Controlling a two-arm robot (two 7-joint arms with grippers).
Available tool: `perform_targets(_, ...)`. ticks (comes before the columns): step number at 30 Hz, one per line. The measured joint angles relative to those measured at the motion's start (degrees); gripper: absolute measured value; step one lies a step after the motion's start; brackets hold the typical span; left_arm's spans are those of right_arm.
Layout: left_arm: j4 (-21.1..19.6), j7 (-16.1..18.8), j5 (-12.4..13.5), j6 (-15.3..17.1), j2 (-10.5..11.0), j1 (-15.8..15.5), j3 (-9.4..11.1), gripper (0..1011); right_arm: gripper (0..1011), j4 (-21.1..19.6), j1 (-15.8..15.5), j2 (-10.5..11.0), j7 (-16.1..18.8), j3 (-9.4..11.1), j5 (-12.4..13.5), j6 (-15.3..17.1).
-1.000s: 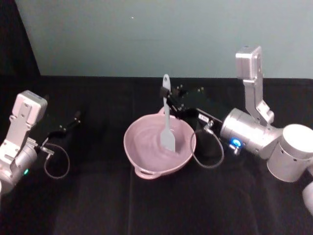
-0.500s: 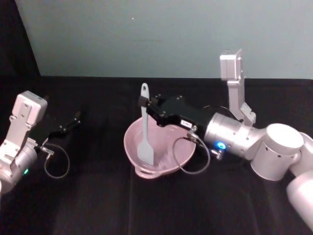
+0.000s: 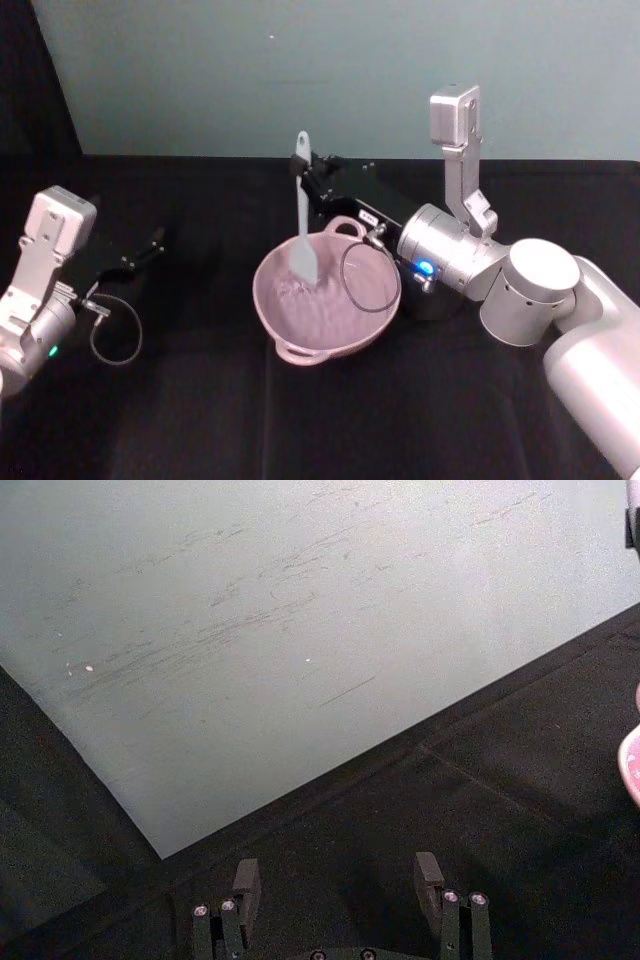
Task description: Use the one hand to pick up the spoon and stir the clear water in the bowl.
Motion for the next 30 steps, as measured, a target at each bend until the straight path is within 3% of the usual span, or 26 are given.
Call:
perform_targets(4, 0.00, 0.00, 0.01, 0.00, 0.00, 0.00, 0.00, 1011, 123, 0.47, 0.10, 0.04, -1.21, 0.81, -1.18, -1.08)
perform_targets(8, 0.00, 0.00, 0.00, 0.00, 0.00, 0.00, 0.00, 1011, 123, -0.53, -0.38, 0.91, -1.69, 2.10, -1.22, -0.05)
perform_targets(15, 0.00, 0.00, 0.00, 0.00, 0.00, 0.00, 0.00, 1011, 123, -6.87, -3.61, 4.51, -1.65, 4.26, -0.72, 3.53)
perform_targets(16, 0.00, 0.00, 0.00, 0.00, 0.00, 0.00, 0.00, 1011, 123, -9.45, -4.86, 5.94, -1.10, 4.72, -0.18, 4.87)
perform_targets(25, 0.00, 0.00, 0.00, 0.00, 0.00, 0.00, 0.00, 1011, 123, -16.37, -8.44, 9.44, 0.96, 4.39, 2.72, 9.40)
perform_targets(30, 0.00, 0.00, 0.01, 0.00, 0.00, 0.00, 0.00, 1011, 123, -18.10, -9.53, 9.90, 1.54, 3.56, 4.25, 10.17)
